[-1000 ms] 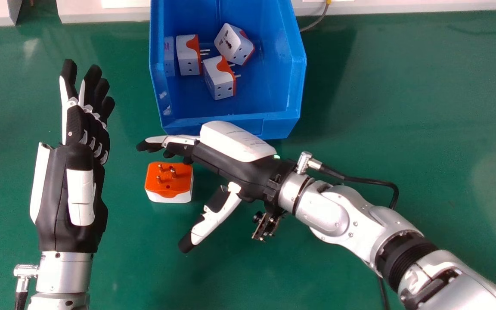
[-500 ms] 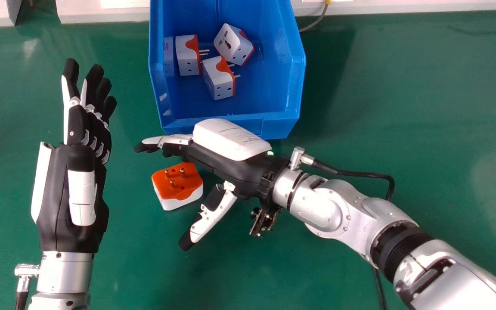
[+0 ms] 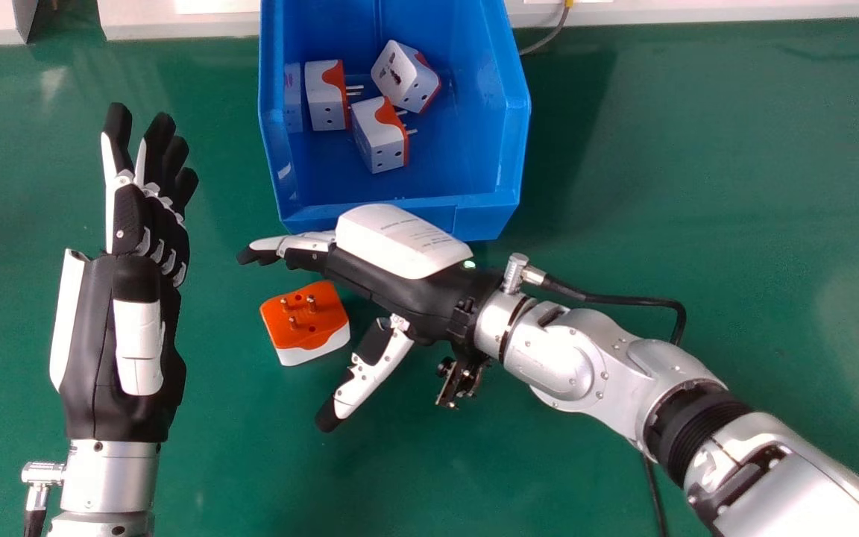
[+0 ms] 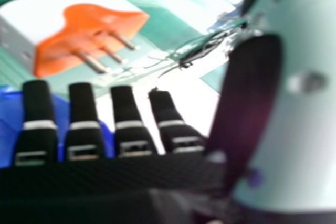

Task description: Pick all objects and put in blue box

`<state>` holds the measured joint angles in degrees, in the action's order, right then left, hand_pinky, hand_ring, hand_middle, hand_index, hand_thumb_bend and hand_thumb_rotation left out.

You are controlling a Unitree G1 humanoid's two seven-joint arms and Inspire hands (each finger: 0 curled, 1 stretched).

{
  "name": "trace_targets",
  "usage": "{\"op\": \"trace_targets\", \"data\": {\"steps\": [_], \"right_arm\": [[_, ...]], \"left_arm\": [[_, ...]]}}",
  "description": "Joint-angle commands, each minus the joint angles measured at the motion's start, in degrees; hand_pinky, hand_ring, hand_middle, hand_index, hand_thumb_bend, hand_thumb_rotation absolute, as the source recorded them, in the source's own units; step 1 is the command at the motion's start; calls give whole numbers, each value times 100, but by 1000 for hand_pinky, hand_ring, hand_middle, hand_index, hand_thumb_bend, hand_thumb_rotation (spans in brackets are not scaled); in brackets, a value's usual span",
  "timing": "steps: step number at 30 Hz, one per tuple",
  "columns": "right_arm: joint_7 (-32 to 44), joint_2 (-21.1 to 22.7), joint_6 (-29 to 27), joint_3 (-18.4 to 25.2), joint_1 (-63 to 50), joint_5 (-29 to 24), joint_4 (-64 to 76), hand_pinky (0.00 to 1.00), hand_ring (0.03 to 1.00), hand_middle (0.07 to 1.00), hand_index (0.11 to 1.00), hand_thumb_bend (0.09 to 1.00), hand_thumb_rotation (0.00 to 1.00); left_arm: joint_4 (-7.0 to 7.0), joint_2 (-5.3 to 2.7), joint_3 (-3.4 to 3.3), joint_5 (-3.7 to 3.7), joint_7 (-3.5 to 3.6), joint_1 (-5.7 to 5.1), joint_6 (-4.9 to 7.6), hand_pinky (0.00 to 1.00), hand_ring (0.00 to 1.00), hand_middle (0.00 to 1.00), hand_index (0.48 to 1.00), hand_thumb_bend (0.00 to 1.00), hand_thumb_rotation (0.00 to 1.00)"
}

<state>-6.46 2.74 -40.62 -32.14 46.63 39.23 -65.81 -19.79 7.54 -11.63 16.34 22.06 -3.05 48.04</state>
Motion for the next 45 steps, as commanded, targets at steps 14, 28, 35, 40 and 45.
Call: {"op": "trace_targets", "data": {"steps": [14,28,35,40,45], "right_arm": [[18,-91,-35,-9,471,-42,-57,695,807,843,857,1000,294],[76,-314,186,-188,412,70,-364,712,815,847,859,1000,293],[42,-428,395,-262,357,161,-609,716,816,849,863,1000,285],[28,-497,596,-340,346,232,-724,710,816,854,866,1000,286],[81,-514,699,-353,365,195,-740,703,813,857,870,1000,285]], "left_arm": [[80,19,10,-41,-23,22,84,1000,1000,1000,993,909,997],[80,17,-1,11,7,-5,98,1000,1000,1000,992,911,997],[85,4,9,2,3,-13,108,1000,1000,1000,993,914,997],[145,14,20,30,23,-50,85,1000,1000,1000,993,913,996],[122,8,17,14,18,-36,100,1000,1000,1000,993,907,995]]}}
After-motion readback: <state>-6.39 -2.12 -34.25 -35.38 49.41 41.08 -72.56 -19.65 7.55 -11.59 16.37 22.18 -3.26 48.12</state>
